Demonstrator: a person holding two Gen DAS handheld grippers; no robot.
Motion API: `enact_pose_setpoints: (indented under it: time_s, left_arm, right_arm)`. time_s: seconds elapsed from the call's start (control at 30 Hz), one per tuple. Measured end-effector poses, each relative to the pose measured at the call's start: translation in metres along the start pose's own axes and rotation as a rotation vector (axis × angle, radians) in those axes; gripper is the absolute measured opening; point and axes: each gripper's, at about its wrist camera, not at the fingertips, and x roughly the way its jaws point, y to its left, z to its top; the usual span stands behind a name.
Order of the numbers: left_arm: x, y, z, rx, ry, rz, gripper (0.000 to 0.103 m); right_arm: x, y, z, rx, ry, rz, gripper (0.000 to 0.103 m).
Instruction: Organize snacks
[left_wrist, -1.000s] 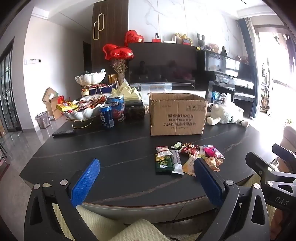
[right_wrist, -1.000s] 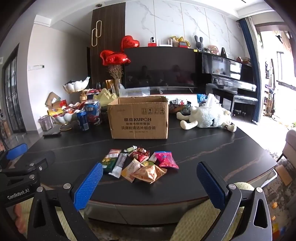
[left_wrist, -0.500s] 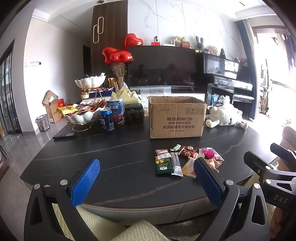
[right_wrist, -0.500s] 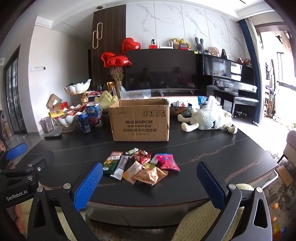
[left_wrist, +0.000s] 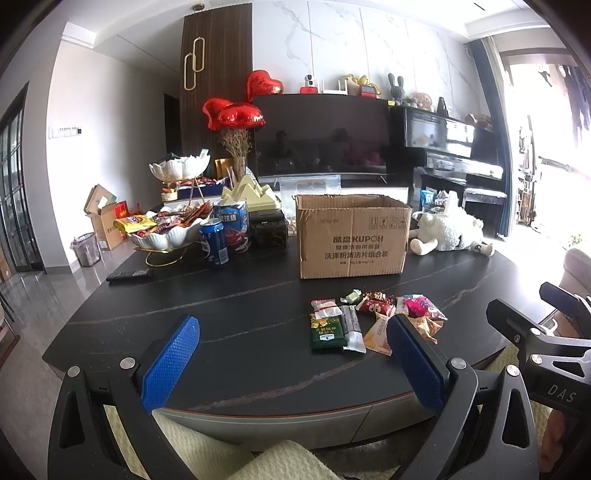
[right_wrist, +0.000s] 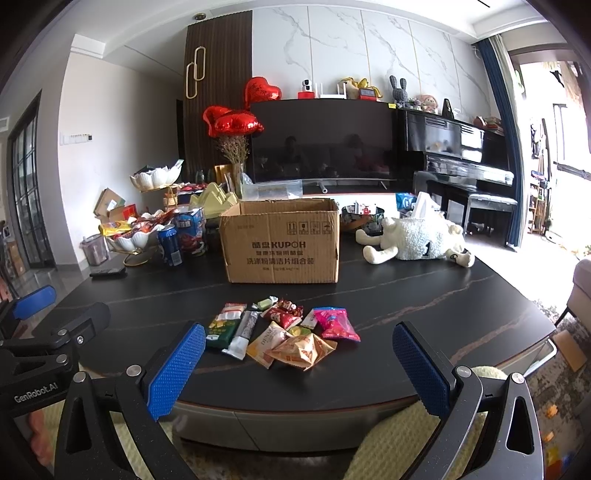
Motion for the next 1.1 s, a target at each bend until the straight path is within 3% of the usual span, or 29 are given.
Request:
enact_pose_setpoints:
  time_s: [1.1]
  left_arm:
    - [-0.0033,0.0001,0.0011,0.003,-0.025,0.004,0.103]
  right_arm:
    - [-0.0068,0.003,0.0053,-0.001,-0.014,0.003,0.103]
